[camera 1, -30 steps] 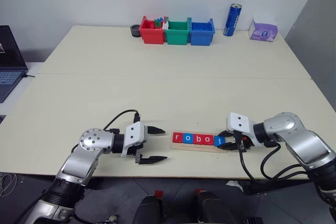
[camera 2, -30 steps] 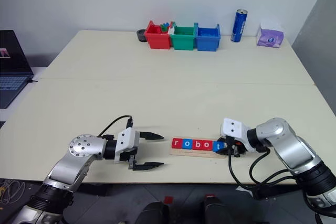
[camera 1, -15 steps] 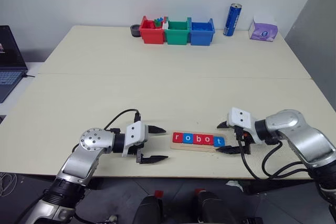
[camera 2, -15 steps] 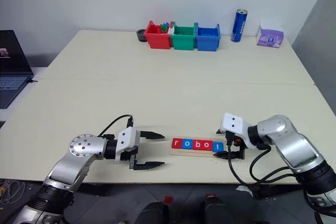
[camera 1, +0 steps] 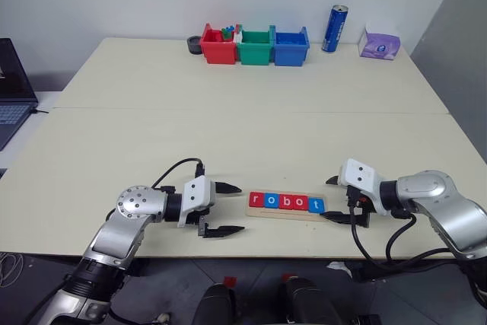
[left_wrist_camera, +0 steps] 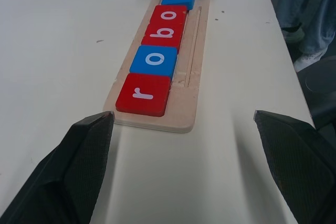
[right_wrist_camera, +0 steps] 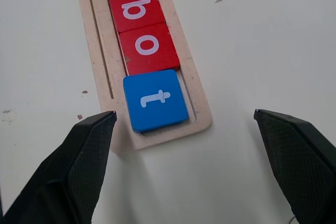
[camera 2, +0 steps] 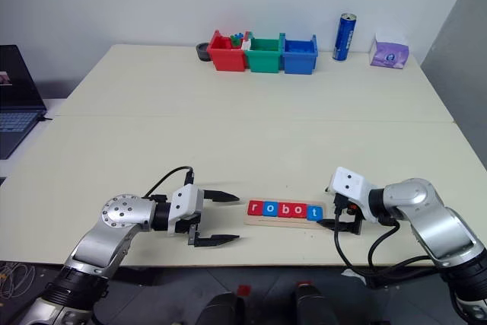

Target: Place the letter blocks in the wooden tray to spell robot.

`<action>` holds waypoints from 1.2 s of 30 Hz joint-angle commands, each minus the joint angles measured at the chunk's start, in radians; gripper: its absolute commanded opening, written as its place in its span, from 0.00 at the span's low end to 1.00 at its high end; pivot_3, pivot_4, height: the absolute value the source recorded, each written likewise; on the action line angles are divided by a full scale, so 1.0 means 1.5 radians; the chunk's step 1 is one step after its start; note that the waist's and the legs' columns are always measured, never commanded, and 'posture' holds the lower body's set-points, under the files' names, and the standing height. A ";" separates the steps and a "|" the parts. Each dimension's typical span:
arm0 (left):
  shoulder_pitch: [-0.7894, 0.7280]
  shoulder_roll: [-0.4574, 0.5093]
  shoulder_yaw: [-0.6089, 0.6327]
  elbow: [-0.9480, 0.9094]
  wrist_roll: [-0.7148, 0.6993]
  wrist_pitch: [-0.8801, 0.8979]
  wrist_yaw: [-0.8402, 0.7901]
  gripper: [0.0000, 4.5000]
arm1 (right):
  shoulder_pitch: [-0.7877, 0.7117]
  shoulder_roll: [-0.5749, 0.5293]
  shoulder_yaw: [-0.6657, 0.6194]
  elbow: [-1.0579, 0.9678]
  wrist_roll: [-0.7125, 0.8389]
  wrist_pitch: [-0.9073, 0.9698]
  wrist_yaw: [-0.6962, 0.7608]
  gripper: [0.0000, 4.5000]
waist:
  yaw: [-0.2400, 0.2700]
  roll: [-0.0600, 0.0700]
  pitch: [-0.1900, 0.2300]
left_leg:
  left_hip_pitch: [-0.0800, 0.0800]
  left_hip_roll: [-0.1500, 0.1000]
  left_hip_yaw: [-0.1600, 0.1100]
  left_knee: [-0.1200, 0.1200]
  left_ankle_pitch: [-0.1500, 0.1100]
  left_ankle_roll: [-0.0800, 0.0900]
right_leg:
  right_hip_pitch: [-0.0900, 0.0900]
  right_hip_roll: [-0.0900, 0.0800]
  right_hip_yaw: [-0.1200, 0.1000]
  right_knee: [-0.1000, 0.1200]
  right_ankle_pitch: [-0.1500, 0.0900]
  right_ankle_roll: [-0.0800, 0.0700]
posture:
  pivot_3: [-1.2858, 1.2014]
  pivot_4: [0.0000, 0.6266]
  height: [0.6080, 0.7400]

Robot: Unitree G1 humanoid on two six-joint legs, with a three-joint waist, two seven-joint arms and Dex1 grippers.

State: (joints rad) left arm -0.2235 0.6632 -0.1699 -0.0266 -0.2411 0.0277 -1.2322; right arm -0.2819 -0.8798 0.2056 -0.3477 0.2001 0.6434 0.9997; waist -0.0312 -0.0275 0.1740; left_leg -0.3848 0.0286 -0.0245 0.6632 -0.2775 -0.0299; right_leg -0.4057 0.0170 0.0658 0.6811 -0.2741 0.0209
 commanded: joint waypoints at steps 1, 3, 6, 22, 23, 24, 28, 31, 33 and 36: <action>-0.008 0.000 0.004 -0.001 -0.006 -0.013 -0.003 1.00 | 0.017 0.005 -0.047 -0.036 0.033 0.012 -0.008 0.99 | 0.000 0.000 0.000 | 0.000 0.000 0.000 0.000 0.000 0.000 | 0.000 0.000 0.000 0.000 0.000 0.000 | 0.52 0.24 1.00; -0.008 0.000 0.004 -0.002 -0.006 -0.013 -0.004 1.00 | 0.025 0.006 -0.061 -0.048 0.046 0.020 -0.012 0.91 | 0.001 0.000 0.000 | 0.000 0.000 0.000 0.000 0.000 0.000 | 0.000 0.000 0.000 0.000 0.000 0.000 | 0.52 0.24 1.00; -0.008 0.001 0.002 -0.006 -0.004 -0.012 -0.003 1.00 | 0.038 -0.007 -0.058 -0.063 0.049 0.023 -0.007 0.72 | 0.000 0.000 0.000 | 0.000 0.000 0.000 0.000 0.000 0.000 | 0.000 0.000 0.000 0.000 0.000 0.000 | 0.52 0.24 1.00; -0.006 0.006 0.002 0.006 0.002 -0.027 -0.009 1.00 | 0.070 -0.034 -0.026 -0.129 0.067 0.053 0.016 0.01 | 0.000 0.000 0.000 | 0.000 0.000 0.000 0.000 0.000 0.000 | 0.000 0.000 0.000 0.000 0.000 0.000 | 0.52 0.24 1.00; -0.007 0.005 0.002 0.008 0.002 -0.029 -0.009 1.00 | 0.066 -0.033 -0.018 -0.126 0.062 0.055 0.011 0.01 | 0.000 0.000 0.000 | 0.000 0.000 0.000 0.000 0.000 0.000 | 0.000 0.000 0.000 0.000 0.000 0.000 | 0.52 0.24 1.00; -0.007 0.005 0.002 0.010 0.003 -0.031 -0.009 1.00 | 0.061 -0.030 -0.011 -0.122 0.056 0.054 0.006 0.01 | 0.000 0.000 0.000 | 0.000 0.000 0.000 0.000 0.000 0.000 | 0.000 0.000 0.000 0.000 0.000 0.000 | 0.52 0.24 1.00; -0.007 0.003 0.000 0.019 0.006 -0.041 -0.010 1.00 | 0.040 -0.020 0.016 -0.103 0.040 0.048 -0.002 0.01 | 0.000 0.000 0.000 | 0.000 0.000 0.000 0.000 0.000 0.000 | 0.000 0.000 0.000 0.000 0.000 0.000 | 0.52 0.24 1.00; -0.007 0.002 0.000 0.024 0.007 -0.045 -0.010 1.00 | 0.023 -0.009 0.025 -0.090 0.033 0.047 -0.008 0.01 | 0.000 0.000 0.000 | 0.000 0.000 0.000 0.000 0.000 0.000 | 0.000 0.000 0.000 0.000 0.000 0.000 | 0.52 0.24 1.00; -0.006 0.002 0.000 0.027 0.008 -0.049 -0.011 1.00 | 0.013 -0.004 0.028 -0.085 0.034 0.050 -0.007 0.01 | 0.000 0.000 0.000 | 0.000 0.000 0.000 0.000 0.000 0.000 | 0.000 0.000 0.000 0.000 0.000 0.000 | 0.52 0.24 1.00; -0.005 0.002 0.000 0.030 0.009 -0.053 -0.012 1.00 | 0.002 0.000 0.034 -0.078 0.033 0.052 -0.007 0.01 | 0.000 0.000 0.000 | 0.000 0.000 0.000 0.000 0.000 0.000 | 0.000 0.000 0.000 0.000 0.000 0.000 | 0.52 0.24 1.00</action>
State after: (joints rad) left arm -0.2278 0.6643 -0.1702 0.0269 -0.2260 -0.0315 -1.2488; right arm -0.2611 -0.8812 0.2590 -0.4560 0.2546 0.7272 0.9922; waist -0.0307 -0.0275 0.1740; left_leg -0.3848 0.0285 -0.0246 0.6634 -0.2775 -0.0299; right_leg -0.4056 0.0170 0.0657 0.6810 -0.2743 0.0214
